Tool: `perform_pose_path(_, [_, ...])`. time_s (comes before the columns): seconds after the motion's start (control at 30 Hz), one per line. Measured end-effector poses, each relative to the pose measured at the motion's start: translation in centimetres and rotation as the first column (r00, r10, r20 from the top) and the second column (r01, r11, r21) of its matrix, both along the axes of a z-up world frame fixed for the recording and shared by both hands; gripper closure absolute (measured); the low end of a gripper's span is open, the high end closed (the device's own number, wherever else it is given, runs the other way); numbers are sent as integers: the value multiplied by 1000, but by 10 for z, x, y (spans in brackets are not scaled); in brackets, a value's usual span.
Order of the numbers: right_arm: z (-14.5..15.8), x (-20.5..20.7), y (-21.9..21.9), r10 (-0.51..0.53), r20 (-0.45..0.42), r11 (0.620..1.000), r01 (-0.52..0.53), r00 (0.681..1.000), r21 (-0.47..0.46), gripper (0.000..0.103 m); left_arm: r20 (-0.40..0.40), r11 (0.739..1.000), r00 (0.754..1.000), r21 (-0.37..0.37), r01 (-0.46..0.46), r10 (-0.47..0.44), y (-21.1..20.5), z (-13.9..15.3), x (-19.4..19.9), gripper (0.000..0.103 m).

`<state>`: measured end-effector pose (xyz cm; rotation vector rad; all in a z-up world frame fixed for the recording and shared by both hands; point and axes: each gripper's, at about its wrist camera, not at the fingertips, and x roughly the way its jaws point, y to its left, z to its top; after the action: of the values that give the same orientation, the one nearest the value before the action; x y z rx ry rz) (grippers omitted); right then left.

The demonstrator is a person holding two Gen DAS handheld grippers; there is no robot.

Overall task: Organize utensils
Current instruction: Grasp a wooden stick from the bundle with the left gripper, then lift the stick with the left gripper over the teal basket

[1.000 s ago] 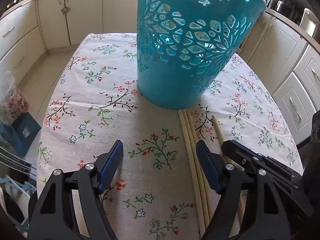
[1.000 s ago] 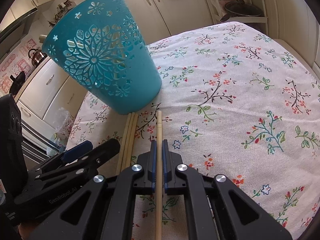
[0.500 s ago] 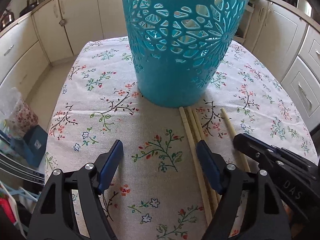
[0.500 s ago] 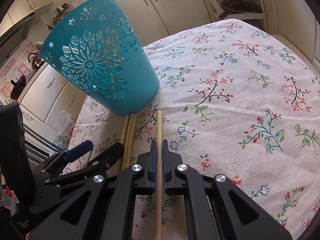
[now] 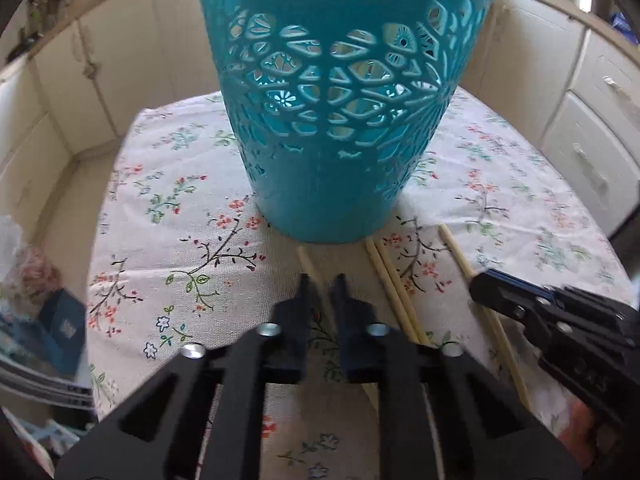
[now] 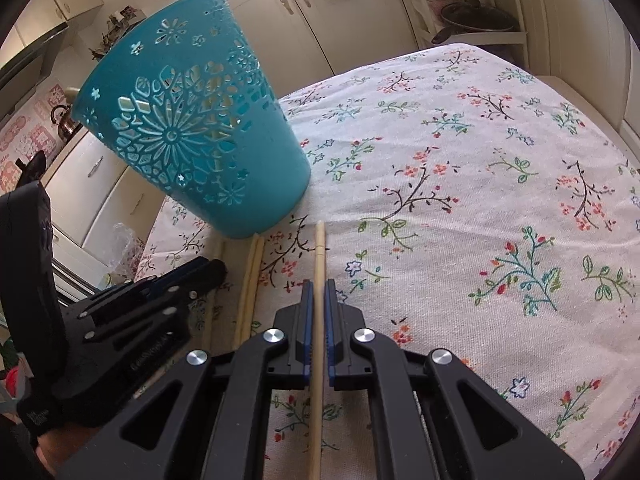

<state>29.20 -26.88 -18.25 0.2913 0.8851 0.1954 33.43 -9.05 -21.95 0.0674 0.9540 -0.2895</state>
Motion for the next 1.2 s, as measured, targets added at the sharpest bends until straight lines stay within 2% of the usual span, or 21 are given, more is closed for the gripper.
perform_pose_path(0.03, [1, 1, 1, 4, 2, 1000, -4, 1000, -15, 97, -14, 999, 1000, -24, 23, -24, 5, 0, 1, 94])
perform_pose_path(0.23, [3, 13, 10, 30, -2, 997, -30, 1000, -71, 97, -72, 989, 986, -22, 147, -148, 6, 3, 8, 95])
perform_pose_path(0.33, [5, 14, 12, 49, -9, 994, -50, 999, -101, 97, -94, 977, 973, 18, 215, -212, 1, 5, 14, 96])
perform_pose_path(0.43, [4, 14, 9, 41, -1, 996, -41, 999, -79, 97, -126, 979, 977, 81, 186, -175, -3, 7, 21, 95])
perform_pose_path(0.5, [3, 15, 7, 37, -1, 997, -37, 999, -64, 97, -131, 982, 979, 89, 166, -154, -5, 8, 22, 95])
perform_pose_path(0.63, [3, 16, 6, 39, -2, 998, -39, 999, -53, 97, -73, 980, 987, 134, 149, -140, -12, 6, 12, 98])
perform_pose_path(0.77, [0, 20, 0, 38, -5, 999, -38, 999, -16, 97, -66, 990, 989, 19, 137, -136, 4, 12, 2, 98])
perform_pose_path(0.83, [0, 21, -1, 37, -6, 999, -37, 999, -8, 97, -30, 983, 986, -79, 164, -166, 17, 28, -13, 98])
perform_pose_path(0.9, [-1, 24, -2, 37, -6, 999, -37, 999, -3, 97, 15, 973, 982, -137, 187, -187, 24, 46, -25, 98])
perform_pose_path(1.03, [-2, 25, -3, 34, -7, 999, -34, 999, 8, 97, 135, 945, 972, -240, 221, -193, 48, 96, -52, 98])
perform_pose_path(1.13, [-2, 26, -4, 33, -7, 999, -33, 999, 13, 97, 235, 930, 960, -294, 222, -155, 64, 143, -50, 98])
perform_pose_path(1.2, [-3, 24, -5, 32, -6, 999, -32, 999, 15, 97, 327, 921, 940, -328, 212, -99, 71, 176, -46, 98])
